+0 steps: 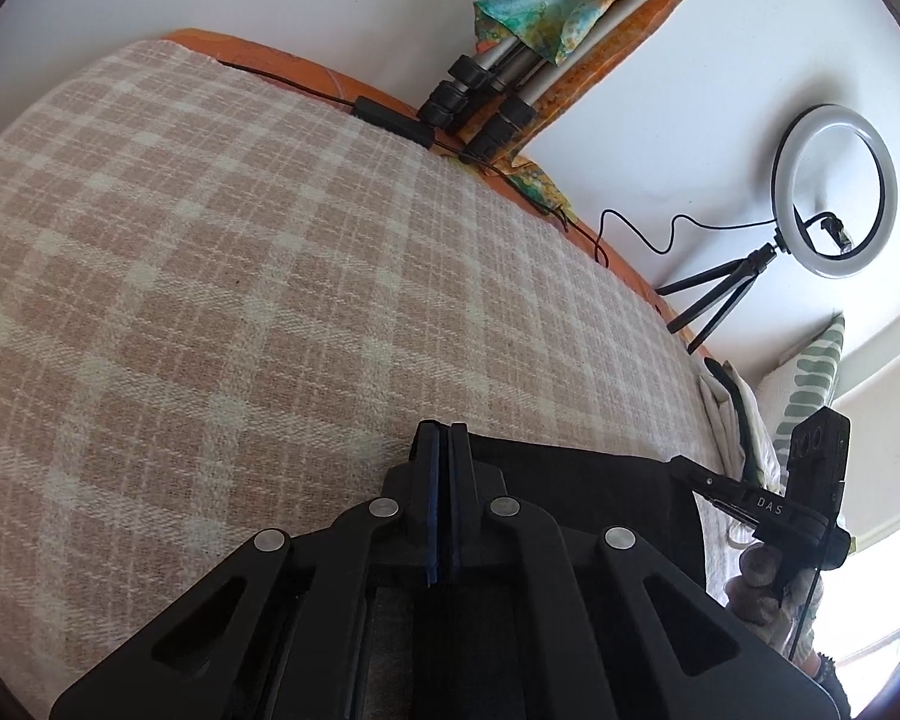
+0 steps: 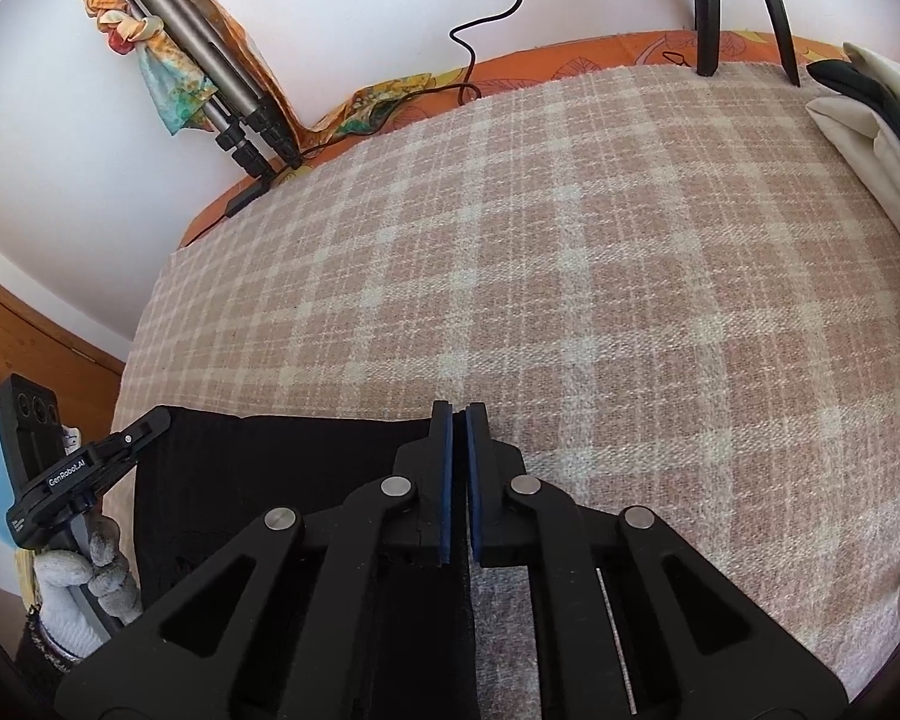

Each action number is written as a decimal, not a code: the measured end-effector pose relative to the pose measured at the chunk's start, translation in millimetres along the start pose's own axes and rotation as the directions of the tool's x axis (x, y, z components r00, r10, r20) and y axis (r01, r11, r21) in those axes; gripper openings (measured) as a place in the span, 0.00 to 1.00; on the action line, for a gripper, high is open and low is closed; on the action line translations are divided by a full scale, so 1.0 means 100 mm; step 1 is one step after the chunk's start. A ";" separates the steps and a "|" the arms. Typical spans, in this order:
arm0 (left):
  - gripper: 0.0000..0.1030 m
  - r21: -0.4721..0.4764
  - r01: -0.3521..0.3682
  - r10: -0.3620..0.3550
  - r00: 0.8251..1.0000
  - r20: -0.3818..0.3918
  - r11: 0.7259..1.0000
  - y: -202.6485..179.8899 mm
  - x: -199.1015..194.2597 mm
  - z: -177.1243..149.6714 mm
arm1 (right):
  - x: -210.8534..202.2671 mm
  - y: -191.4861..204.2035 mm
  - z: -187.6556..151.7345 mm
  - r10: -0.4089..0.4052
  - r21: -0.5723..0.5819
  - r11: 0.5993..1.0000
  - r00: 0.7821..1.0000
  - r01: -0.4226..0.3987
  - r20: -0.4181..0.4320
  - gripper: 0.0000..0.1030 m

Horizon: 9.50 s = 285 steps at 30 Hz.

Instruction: Fold small clothes

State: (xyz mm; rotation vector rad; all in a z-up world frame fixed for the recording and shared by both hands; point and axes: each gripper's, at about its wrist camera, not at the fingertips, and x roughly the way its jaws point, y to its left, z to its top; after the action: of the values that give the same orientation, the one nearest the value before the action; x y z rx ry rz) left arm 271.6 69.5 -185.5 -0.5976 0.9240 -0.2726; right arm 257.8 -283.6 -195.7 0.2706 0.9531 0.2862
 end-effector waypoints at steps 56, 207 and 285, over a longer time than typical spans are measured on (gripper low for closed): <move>0.49 -0.311 0.183 -0.212 0.975 -0.062 0.932 0.09 -0.76 -1.21 | -0.26 -0.24 -0.40 0.339 0.093 0.938 0.940 -0.334 -0.043 0.51; 0.77 0.625 0.180 -0.194 0.980 -0.047 0.760 -3.78 -0.58 -1.99 | -3.44 -1.43 -0.45 -0.240 0.081 0.970 0.868 0.228 0.435 0.76; 1.00 0.722 -0.128 -0.064 0.971 0.232 0.680 -3.30 -0.88 -2.37 | -2.93 -0.90 -1.17 -0.389 0.162 0.916 0.722 0.366 0.571 1.00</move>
State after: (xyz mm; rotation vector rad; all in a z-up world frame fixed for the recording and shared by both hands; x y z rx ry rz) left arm 38.1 -242.1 -40.1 0.1479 0.5111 -0.4982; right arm 11.7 -459.3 -69.8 0.1741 0.3635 -0.1998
